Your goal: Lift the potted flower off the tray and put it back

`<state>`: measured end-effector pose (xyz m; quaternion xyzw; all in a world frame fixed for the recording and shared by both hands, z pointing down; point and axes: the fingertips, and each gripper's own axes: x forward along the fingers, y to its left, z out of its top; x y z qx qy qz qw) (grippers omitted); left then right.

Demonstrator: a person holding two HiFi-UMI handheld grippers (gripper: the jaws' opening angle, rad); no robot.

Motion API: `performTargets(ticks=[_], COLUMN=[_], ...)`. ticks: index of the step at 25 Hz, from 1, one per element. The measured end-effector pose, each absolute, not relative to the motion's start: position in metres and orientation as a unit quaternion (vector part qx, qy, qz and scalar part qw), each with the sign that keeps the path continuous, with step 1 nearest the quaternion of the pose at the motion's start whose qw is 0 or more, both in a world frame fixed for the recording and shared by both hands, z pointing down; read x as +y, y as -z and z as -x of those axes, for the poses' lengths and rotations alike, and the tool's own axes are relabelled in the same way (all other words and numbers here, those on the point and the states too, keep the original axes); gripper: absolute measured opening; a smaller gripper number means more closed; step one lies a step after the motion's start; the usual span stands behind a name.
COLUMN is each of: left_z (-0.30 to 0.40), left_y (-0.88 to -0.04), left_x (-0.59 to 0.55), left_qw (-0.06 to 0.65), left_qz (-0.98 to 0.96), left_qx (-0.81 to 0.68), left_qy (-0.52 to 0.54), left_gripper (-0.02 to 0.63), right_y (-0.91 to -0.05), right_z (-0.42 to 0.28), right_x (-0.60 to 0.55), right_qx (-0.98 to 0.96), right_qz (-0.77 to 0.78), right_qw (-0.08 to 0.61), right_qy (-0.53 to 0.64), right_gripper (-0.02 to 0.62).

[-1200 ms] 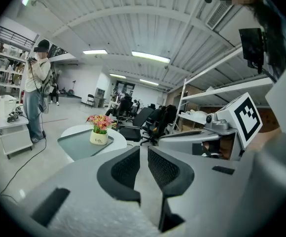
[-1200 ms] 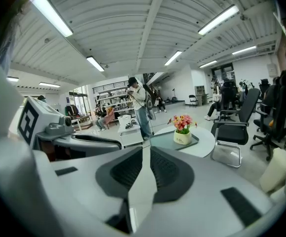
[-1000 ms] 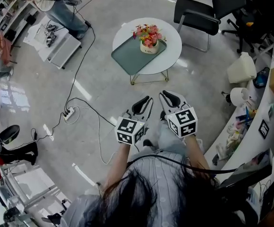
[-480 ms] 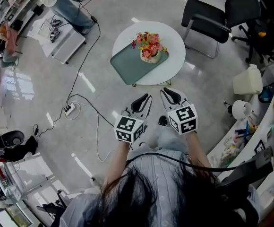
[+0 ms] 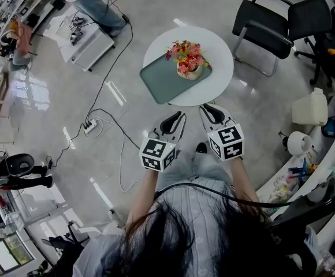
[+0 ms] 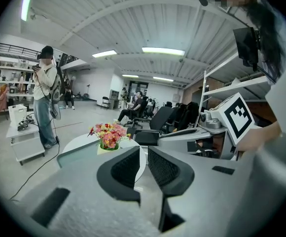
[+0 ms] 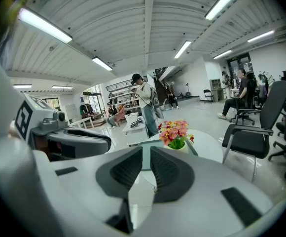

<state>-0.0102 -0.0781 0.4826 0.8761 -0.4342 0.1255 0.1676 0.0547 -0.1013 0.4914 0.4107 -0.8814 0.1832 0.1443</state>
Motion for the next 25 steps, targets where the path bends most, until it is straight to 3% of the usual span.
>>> performTargets(ticks=[25], left_z=[0.032], left_y=[-0.519], left_x=[-0.157], left_qw=[0.175], left_qz=[-0.872], left_qx=[-0.421], left_qy=[-0.18], left_gripper=[0.061], right_y=[-0.518], right_z=[-0.056], right_x=[-0.169], right_qx=[-0.869], right_qz=[-0.418], right_qw=[0.169], right_qy=[-0.204], right_gripper=[0.063])
